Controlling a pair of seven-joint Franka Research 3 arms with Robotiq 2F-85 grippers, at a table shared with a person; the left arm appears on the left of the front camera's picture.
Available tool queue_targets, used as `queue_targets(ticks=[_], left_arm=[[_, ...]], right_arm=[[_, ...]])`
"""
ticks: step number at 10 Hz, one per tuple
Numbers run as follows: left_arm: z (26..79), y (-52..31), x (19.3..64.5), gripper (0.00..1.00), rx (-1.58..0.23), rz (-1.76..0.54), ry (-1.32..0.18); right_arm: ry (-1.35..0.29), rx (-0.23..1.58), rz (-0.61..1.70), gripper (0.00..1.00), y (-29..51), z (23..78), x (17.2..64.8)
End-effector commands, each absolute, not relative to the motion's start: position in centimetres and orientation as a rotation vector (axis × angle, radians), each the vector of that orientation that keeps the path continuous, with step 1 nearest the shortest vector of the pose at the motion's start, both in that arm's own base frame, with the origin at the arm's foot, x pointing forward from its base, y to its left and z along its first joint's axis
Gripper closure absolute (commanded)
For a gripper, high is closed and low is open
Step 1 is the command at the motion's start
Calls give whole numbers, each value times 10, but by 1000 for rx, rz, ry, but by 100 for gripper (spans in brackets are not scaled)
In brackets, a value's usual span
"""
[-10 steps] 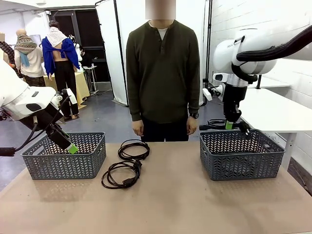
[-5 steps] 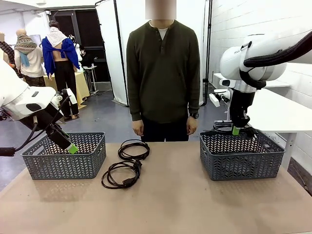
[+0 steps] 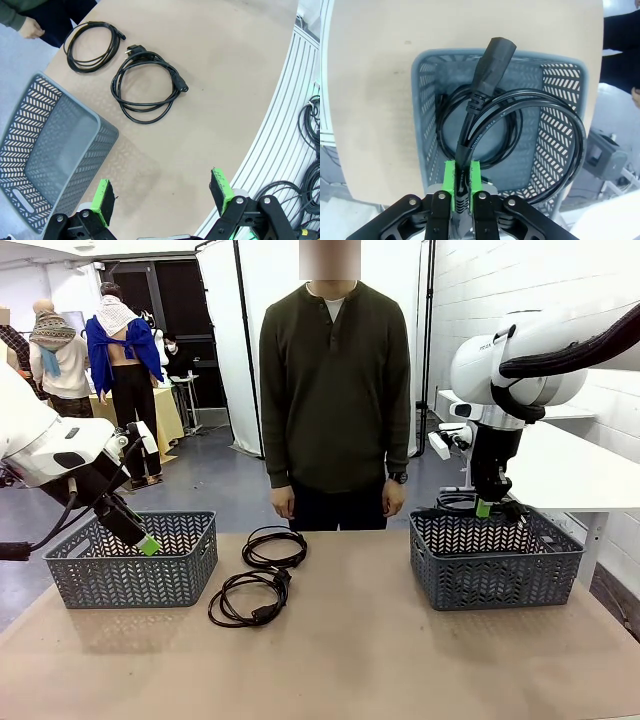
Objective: Organize the cables according to human instructions.
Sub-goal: Pick up a bundle of cables and place it in the basket indicated by the human.
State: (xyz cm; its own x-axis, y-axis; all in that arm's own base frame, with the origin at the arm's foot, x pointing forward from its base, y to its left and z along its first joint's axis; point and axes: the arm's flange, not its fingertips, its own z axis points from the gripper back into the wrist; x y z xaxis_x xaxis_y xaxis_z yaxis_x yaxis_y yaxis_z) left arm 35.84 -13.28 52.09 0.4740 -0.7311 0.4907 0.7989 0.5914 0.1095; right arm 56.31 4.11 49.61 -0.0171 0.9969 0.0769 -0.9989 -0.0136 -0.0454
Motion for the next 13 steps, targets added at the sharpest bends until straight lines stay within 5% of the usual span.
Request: queue_targets(ticks=[1,13], left_arm=[[520,-132,360,0,-136,-939,-539],[520,-132,360,0,-136,-939,-539]], right_arm=[[-102,21,1586,100,41,498,565],[-137,-34,1665,100,9,456,568]])
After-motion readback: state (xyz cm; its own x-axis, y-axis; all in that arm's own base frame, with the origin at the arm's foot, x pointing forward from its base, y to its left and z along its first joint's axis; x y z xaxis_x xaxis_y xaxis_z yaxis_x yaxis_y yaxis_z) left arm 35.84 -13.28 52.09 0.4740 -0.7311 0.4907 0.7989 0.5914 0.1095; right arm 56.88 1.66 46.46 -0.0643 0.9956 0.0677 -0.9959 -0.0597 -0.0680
